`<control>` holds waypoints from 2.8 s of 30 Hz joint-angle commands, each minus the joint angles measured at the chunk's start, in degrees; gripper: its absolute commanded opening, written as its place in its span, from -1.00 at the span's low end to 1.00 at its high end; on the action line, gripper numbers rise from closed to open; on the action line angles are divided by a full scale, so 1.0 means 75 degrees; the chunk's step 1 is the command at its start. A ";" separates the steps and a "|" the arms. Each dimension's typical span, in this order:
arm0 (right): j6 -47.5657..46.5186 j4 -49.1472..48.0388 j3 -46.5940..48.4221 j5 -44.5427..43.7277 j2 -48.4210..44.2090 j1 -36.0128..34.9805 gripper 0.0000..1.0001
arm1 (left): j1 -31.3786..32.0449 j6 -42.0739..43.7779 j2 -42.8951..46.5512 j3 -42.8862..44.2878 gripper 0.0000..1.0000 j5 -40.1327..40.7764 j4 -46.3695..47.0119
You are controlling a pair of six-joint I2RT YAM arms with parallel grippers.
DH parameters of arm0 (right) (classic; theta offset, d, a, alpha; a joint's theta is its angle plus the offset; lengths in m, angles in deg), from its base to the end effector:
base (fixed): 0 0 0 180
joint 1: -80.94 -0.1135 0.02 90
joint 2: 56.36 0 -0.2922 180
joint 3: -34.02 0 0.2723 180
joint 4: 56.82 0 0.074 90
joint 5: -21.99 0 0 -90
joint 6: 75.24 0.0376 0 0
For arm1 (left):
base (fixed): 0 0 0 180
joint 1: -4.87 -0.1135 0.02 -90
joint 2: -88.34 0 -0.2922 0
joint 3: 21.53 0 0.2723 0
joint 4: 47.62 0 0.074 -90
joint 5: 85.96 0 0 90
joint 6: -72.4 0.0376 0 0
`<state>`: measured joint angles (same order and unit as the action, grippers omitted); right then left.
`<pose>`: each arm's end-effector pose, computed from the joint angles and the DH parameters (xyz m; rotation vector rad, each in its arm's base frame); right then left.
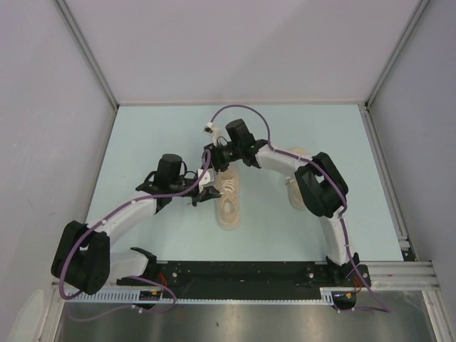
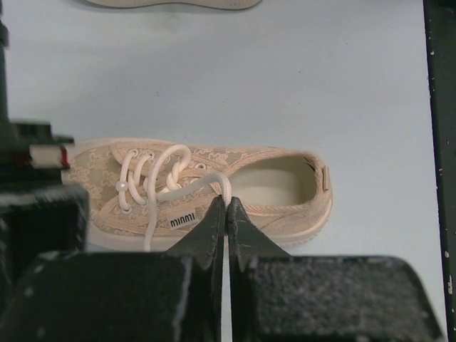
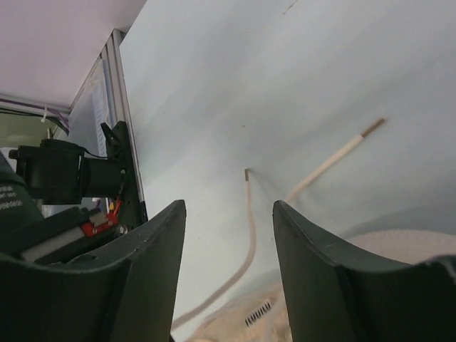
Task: Tie the shoes
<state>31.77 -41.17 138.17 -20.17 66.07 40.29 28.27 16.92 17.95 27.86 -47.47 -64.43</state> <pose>0.3745 0.3583 0.2193 -0.9814 2.0942 1.4526 0.2206 -0.1275 0.2315 1.3931 1.5334 -0.8725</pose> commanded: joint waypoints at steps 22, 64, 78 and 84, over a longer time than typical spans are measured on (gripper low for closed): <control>-0.2702 0.2681 -0.1478 0.0583 -0.2309 0.0755 0.12 | -0.0600 -0.0888 -0.0962 0.0876 -1.00 -0.0539 0.0731; -0.3066 0.2271 -0.1396 0.0103 -0.2074 0.0368 -1.00 | -0.2815 0.2841 -0.1254 0.1661 0.01 -0.0328 -0.2938; -0.2961 0.2330 -0.1396 0.0091 -0.1992 0.0415 -1.00 | -0.1855 0.8296 -0.3177 0.2904 -0.04 0.0609 -0.4692; -0.2913 0.2271 -0.1384 0.0114 -0.1957 0.0497 -1.00 | -0.1479 0.9951 -0.3611 0.2986 -0.05 0.1324 -0.5597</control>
<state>10.03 -23.77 126.78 -19.71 52.39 43.57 15.92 78.04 -7.93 48.45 -39.10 -100.60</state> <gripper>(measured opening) 0.009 0.474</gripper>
